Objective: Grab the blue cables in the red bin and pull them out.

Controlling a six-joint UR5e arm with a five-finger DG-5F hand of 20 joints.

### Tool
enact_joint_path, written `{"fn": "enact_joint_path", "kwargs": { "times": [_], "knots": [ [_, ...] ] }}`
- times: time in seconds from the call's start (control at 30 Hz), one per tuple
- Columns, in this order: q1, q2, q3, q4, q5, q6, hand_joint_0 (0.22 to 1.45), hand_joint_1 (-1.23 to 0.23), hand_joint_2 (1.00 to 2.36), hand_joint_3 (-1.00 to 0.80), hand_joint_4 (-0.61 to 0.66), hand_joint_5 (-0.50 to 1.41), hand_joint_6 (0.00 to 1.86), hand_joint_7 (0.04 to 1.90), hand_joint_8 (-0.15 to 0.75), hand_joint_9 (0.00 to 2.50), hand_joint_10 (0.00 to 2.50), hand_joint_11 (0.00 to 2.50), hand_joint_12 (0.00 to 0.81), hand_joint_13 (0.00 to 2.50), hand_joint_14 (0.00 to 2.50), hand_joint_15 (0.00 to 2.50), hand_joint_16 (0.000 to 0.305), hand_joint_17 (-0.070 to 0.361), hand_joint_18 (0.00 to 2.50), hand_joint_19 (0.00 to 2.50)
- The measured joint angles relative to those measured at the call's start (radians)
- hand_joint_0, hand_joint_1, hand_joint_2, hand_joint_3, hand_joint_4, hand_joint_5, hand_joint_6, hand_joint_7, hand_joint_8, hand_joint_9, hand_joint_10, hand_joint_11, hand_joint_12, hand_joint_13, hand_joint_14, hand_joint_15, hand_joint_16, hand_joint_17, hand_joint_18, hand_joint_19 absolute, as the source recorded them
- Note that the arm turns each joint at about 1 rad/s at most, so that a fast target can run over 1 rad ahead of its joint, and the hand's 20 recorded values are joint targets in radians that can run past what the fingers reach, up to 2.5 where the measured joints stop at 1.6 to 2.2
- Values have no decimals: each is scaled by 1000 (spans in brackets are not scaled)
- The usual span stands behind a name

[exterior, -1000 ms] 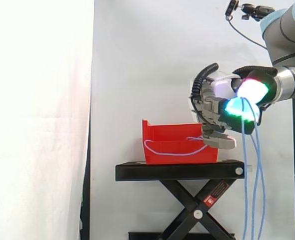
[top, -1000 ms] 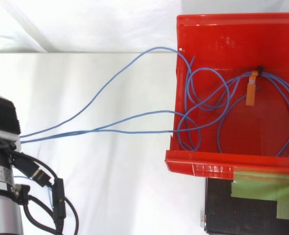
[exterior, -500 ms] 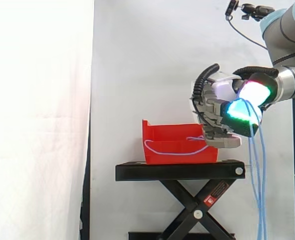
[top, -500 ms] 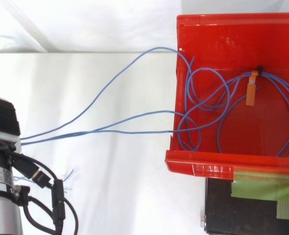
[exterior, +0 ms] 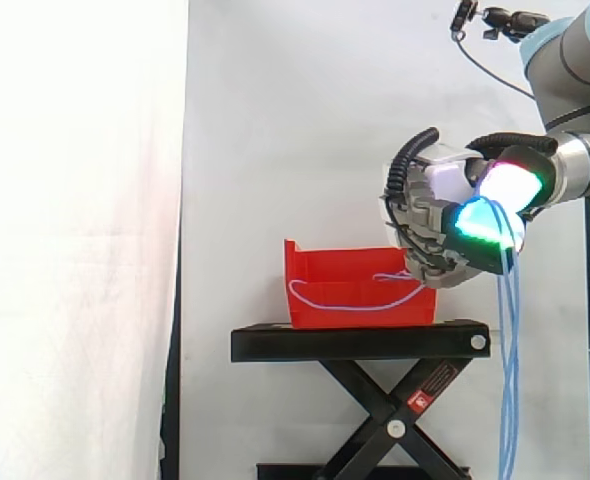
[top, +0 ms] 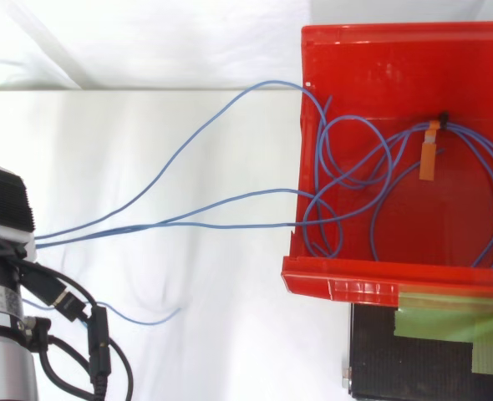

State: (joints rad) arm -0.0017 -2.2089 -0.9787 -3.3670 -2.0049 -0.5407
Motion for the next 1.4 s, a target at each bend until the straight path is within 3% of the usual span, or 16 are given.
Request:
{"fn": "enact_joint_path", "kwargs": {
  "times": [0.13,0.2,0.37,0.93,1.03,1.2,1.4],
  "knots": [
    [0,2,0,0,0,0,900,-809,1000,-1000,27,1098,2,935,167,1662,39,1920,264,1284,2500,599,34,77,1418,1942],
    [1,5,0,0,1,-1,900,-809,1000,-1000,33,1100,0,936,176,1669,38,1908,252,1215,2500,663,38,86,1366,1696],
    [3,8,0,0,2,-1,884,-818,1000,-1000,41,1098,1,941,175,1667,36,1921,256,1201,2500,649,41,92,1287,1475],
    [13,17,-1,-35,2,15,806,-793,1000,-1000,71,1115,2,923,192,1663,38,1933,264,1214,2500,582,42,94,1254,1368],
    [15,17,-2,-38,2,46,807,-794,1000,-1000,72,1117,3,925,196,1664,40,1923,262,1212,2500,585,42,95,1252,1367],
    [18,17,-28,-28,2,152,809,-794,1000,-1000,72,1117,3,926,207,1665,42,1907,261,1207,2500,613,43,96,1252,1354],
    [18,17,-74,69,21,241,810,-796,1000,-1000,70,1120,3,915,205,1658,45,1912,263,1206,2500,584,42,95,1251,1367]
  ]
}}
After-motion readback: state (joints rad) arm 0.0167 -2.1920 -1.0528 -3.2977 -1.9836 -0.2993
